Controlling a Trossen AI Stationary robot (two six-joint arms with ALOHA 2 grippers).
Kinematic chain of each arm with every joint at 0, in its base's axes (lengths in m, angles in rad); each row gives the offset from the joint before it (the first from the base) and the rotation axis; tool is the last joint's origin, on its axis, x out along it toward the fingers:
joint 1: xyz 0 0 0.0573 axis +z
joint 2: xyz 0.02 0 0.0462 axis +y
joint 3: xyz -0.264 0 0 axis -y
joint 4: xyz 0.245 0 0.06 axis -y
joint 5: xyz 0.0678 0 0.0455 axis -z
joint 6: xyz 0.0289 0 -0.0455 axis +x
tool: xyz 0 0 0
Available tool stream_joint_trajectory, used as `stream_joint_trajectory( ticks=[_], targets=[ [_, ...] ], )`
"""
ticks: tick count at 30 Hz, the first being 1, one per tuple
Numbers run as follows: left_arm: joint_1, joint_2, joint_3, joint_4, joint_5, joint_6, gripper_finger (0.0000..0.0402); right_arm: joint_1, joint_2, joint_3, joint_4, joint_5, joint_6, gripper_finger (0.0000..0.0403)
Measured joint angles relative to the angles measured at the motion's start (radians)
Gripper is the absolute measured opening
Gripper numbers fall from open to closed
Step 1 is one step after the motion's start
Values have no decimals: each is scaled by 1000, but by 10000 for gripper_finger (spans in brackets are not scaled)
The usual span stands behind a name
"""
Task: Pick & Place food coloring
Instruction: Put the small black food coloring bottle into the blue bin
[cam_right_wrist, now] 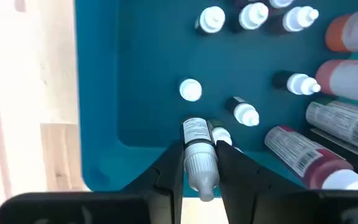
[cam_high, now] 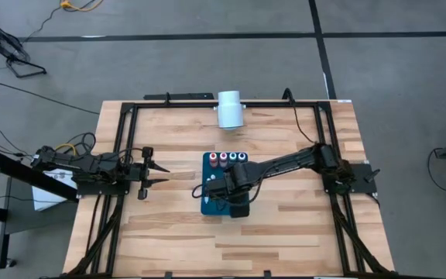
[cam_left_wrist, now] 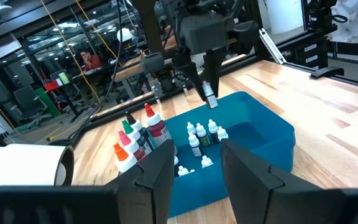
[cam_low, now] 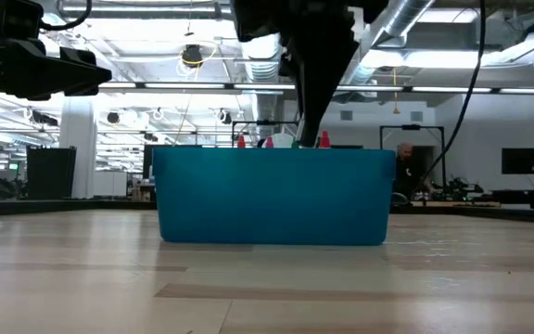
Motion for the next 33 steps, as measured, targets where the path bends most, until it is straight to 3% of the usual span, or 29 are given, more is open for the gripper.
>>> stream_joint_trajectory(
  ticks=[10,33],
  targets=[
    [0,0,0,0,0,0,123,-13,71,-2,1,-71,25,72],
    [0,0,0,0,0,0,123,9,79,-35,-15,-68,44,72]
  ],
)
